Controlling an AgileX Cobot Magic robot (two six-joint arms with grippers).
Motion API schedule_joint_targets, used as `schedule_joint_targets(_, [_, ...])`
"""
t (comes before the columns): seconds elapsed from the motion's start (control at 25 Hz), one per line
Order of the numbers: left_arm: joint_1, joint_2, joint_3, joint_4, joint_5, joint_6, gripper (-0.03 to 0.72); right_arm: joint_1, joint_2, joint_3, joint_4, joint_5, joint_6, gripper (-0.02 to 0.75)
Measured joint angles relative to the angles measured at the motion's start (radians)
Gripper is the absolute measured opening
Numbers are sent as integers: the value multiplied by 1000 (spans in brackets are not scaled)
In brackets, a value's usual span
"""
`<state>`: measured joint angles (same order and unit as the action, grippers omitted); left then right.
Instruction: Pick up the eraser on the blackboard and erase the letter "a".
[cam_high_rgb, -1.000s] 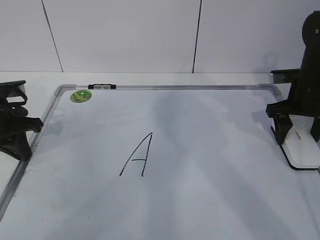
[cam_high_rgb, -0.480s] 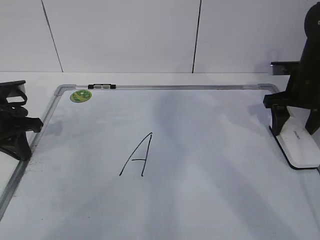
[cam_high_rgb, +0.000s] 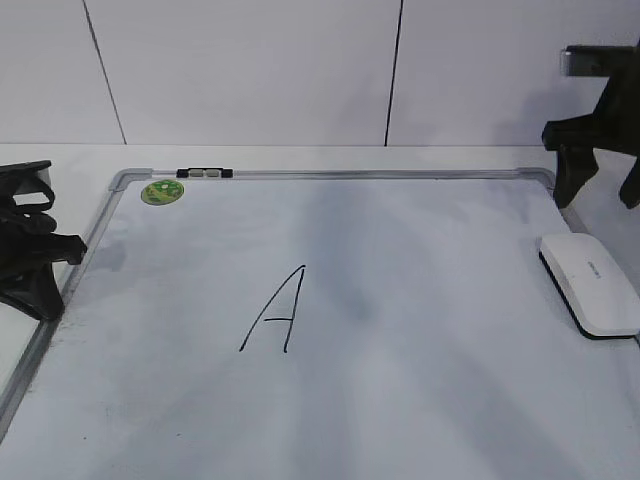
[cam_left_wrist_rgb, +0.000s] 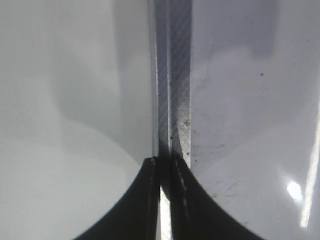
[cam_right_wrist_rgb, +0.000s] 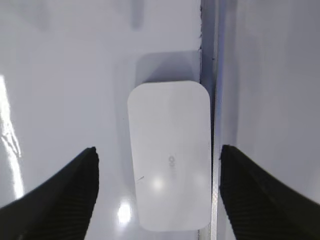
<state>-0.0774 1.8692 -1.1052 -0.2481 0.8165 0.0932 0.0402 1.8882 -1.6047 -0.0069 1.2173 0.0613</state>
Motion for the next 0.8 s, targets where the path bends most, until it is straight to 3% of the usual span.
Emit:
schedule_joint_targets(0.2, [4, 0, 0, -2, 0, 6, 60, 0, -108, 0, 0, 5, 0, 593])
schedule_joint_targets(0.4, [11, 2, -19, -10, 44, 10, 269, -1, -175, 0, -2, 13, 0, 593])
schedule_joint_targets(0.48, [14, -3, -45, -2, 78, 5, 309, -1, -189, 0, -2, 16, 0, 593])
schedule_joint_targets(0.8, [14, -160, -284, -2, 314, -17, 334, -1, -368, 5, -2, 21, 0, 593])
